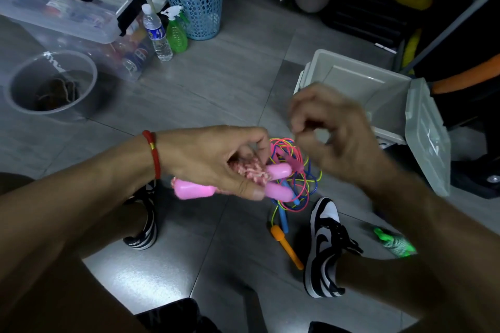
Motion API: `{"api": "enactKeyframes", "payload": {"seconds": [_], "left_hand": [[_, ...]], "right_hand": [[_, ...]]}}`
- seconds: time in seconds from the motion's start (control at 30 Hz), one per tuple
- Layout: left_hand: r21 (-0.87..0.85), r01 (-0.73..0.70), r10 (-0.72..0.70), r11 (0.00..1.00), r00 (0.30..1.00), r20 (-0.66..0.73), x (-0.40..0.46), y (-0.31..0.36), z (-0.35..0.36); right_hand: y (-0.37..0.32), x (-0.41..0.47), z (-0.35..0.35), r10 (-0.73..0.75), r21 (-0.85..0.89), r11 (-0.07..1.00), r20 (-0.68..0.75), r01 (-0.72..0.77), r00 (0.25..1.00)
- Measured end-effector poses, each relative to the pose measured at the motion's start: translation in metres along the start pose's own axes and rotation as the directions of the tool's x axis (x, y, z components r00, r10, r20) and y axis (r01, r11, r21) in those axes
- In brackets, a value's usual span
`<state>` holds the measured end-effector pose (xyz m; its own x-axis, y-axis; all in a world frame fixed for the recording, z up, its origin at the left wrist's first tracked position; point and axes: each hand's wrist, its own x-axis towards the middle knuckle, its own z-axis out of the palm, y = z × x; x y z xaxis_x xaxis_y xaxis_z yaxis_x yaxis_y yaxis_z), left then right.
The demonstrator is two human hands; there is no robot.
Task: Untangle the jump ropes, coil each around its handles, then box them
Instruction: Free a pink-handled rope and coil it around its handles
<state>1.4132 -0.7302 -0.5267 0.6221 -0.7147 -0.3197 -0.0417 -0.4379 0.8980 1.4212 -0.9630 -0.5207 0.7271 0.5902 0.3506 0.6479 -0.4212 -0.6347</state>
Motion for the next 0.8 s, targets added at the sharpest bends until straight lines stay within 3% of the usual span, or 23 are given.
{"api": "enactKeyframes", "payload": {"seconds": [0.13, 0.43, 0.63, 0.73, 0.8], "left_hand": [[-0.107, -0.031, 0.017, 0.994, 0.991, -0.130, 0.001, 0.003, -0.002], [0.017, -0.044, 0.046, 0.999, 0.989, -0.141, 0.007, -0.003, -0.009], [0.303, -0.030, 0.106, 0.952, 0.966, -0.236, 0.015, -0.001, -0.009], [0.509, 0.015, 0.161, 0.861, 0.940, -0.300, 0.019, 0.003, -0.006], [0.645, 0.120, 0.158, 0.755, 0.921, -0.356, 0.022, 0.007, 0.002]], "right_hand": [[-0.001, -0.002, -0.006, 0.058, -0.019, 0.998, 0.081, -0.057, 0.995], [-0.008, -0.004, 0.011, 0.068, -0.010, 0.998, 0.068, -0.068, 0.995], [-0.006, -0.008, 0.021, 0.191, 0.064, 0.980, -0.069, -0.187, 0.979], [-0.006, -0.006, 0.027, 0.281, 0.208, 0.945, -0.114, -0.254, 0.953], [-0.005, -0.005, 0.029, 0.310, 0.266, 0.926, -0.128, -0.269, 0.942]]}}
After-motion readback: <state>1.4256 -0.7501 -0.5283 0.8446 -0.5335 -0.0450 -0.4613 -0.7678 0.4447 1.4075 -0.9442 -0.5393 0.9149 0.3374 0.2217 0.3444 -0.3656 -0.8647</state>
